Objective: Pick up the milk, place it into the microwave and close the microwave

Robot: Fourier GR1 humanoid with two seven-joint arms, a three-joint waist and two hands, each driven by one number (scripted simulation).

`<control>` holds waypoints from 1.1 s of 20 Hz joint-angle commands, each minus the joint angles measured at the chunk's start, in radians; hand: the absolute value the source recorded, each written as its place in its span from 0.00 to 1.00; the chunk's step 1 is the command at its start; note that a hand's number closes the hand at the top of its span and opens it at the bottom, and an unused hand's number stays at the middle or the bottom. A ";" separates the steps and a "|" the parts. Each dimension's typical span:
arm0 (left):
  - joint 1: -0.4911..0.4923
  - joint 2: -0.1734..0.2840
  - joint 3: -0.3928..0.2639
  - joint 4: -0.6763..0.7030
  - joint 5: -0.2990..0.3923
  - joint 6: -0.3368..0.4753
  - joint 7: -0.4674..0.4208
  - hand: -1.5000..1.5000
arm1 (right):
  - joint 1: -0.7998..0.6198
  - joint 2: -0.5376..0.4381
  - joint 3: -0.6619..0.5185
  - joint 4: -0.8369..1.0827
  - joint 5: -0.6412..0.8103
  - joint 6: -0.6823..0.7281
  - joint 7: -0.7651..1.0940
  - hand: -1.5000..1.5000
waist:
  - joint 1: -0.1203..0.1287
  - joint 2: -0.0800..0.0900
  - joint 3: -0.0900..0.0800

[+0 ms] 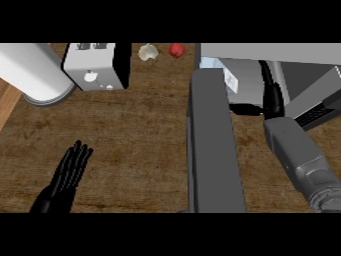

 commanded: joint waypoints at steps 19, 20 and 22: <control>-0.013 -0.063 -0.079 -0.015 -0.070 0.021 0.038 0.00 | 0.309 0.013 -0.045 -0.048 -0.104 0.484 -0.267 0.00 | -0.067 -0.033 -0.004; -0.042 -0.062 -0.066 -0.019 -0.064 0.028 0.085 0.00 | 0.336 0.033 -0.052 -0.065 -0.119 0.508 -0.309 0.00 | -0.075 -0.035 -0.005; -0.119 -0.058 -0.023 0.052 -0.007 -0.023 0.077 0.00 | 0.379 0.066 -0.060 -0.064 -0.135 0.560 -0.350 0.00 | -0.080 -0.033 -0.004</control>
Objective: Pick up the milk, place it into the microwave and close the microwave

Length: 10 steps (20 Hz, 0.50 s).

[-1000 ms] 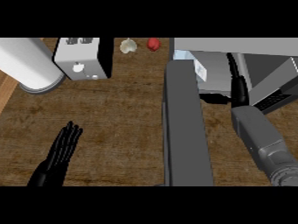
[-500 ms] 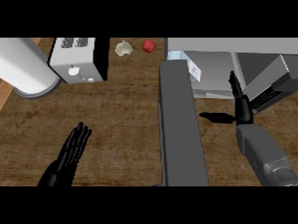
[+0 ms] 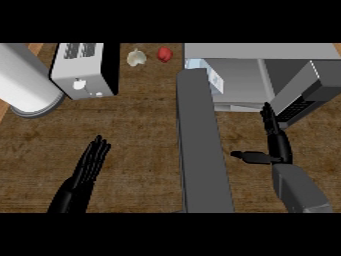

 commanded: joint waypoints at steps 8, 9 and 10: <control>-0.017 0.053 -0.040 0.045 -0.027 -0.082 0.052 1.00 | 0.195 -0.007 0.009 -0.159 -0.079 0.318 -0.104 0.00 | -0.025 -0.010 -0.002; -0.022 0.038 -0.077 0.005 -0.088 -0.035 0.092 1.00 | 0.221 0.009 0.019 -0.186 -0.081 0.314 -0.103 0.00 | -0.028 -0.013 -0.002; -0.014 0.033 -0.107 0.049 -0.121 -0.039 0.065 1.00 | 0.246 -0.012 0.020 -0.192 -0.082 0.328 -0.129 0.00 | -0.024 -0.010 -0.002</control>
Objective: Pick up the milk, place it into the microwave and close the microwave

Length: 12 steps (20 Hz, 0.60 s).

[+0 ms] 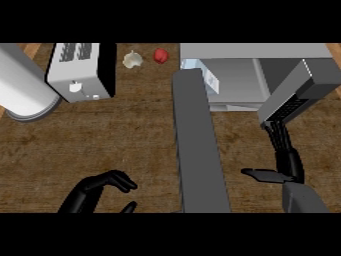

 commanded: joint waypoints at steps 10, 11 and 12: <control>-0.173 -0.016 -0.168 0.204 -0.272 -0.005 0.060 1.00 | 0.258 -0.047 0.068 -0.369 -0.098 0.239 0.012 0.00 | -0.030 -0.003 -0.002; -0.172 -0.009 -0.173 0.209 -0.276 -0.016 0.060 1.00 | 0.284 -0.049 0.072 -0.436 -0.114 0.230 0.052 0.00 | -0.029 -0.004 -0.003; -0.154 -0.033 -0.201 0.229 -0.275 -0.016 0.053 1.00 | 0.308 -0.053 0.080 -0.500 -0.127 0.235 0.087 0.00 | -0.035 -0.006 -0.004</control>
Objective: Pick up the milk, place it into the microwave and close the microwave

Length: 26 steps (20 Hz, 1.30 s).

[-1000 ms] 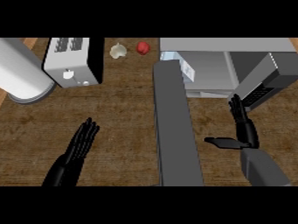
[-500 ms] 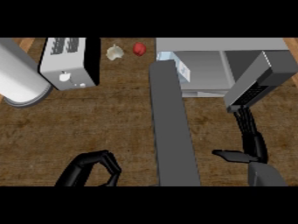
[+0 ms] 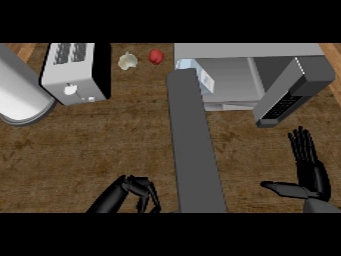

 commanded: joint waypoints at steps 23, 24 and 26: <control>-0.627 -0.177 -0.472 0.522 0.338 0.453 0.077 1.00 | 0.386 -0.087 0.114 -0.902 -0.336 0.246 0.402 0.00 | -0.097 0.025 -0.004; -0.641 -0.177 -0.458 0.526 0.349 0.476 0.078 1.00 | 0.392 -0.096 0.111 -0.899 -0.349 0.271 0.387 0.00 | -0.122 0.029 -0.004; -0.644 -0.177 -0.482 0.527 0.382 0.515 0.072 1.00 | 0.376 -0.098 0.118 -0.920 -0.362 0.274 0.399 0.00 | -0.140 0.033 -0.005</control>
